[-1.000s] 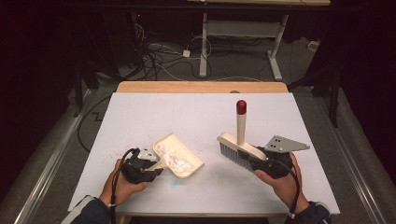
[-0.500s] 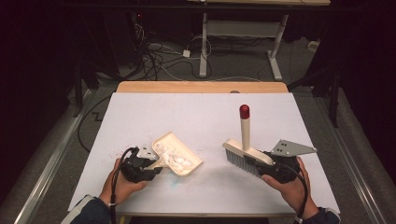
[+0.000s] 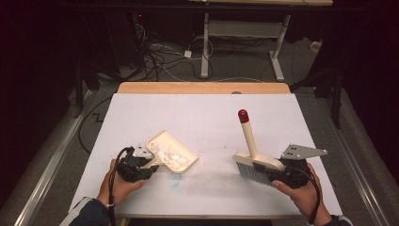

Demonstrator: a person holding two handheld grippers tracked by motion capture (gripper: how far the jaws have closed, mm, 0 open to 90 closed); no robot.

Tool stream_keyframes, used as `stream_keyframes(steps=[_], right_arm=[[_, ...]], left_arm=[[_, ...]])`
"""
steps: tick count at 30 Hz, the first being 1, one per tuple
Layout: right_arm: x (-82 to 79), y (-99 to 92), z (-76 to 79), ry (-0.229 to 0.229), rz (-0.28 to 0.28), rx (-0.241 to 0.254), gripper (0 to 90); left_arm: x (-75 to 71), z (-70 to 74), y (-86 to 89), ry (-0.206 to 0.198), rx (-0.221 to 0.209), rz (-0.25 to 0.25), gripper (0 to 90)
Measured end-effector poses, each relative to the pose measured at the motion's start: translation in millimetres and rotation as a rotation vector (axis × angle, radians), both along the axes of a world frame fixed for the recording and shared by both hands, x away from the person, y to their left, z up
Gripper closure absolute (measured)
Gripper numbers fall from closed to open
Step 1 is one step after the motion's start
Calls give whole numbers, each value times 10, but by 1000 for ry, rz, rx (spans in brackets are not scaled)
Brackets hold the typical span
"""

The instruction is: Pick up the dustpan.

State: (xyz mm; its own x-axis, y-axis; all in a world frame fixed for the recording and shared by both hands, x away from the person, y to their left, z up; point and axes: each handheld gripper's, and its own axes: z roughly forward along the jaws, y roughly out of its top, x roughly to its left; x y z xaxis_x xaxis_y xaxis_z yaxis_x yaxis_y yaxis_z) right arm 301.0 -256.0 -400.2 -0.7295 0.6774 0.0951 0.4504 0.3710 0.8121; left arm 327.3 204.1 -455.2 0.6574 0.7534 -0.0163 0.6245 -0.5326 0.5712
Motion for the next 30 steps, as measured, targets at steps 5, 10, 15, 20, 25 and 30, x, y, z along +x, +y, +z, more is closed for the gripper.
stream_keyframes(steps=[5,10,15,20,25,30], right_arm=[[41,-66,-15,32,-19,26,674],[112,-114,-43,46,-53,40,674],[255,-134,-55,66,-80,46,674],[441,-160,-73,123,-92,40,672],[605,-165,-98,149,-94,28,670],[721,-154,-124,165,-102,17,668]], left_arm=[[37,0,95,-6,-6,45,631],[82,-9,183,-8,-13,103,631],[138,-25,241,-18,-18,179,629],[219,-26,256,-24,-20,238,629],[308,-63,224,-40,-18,287,629],[400,-69,174,-38,-39,346,629]])
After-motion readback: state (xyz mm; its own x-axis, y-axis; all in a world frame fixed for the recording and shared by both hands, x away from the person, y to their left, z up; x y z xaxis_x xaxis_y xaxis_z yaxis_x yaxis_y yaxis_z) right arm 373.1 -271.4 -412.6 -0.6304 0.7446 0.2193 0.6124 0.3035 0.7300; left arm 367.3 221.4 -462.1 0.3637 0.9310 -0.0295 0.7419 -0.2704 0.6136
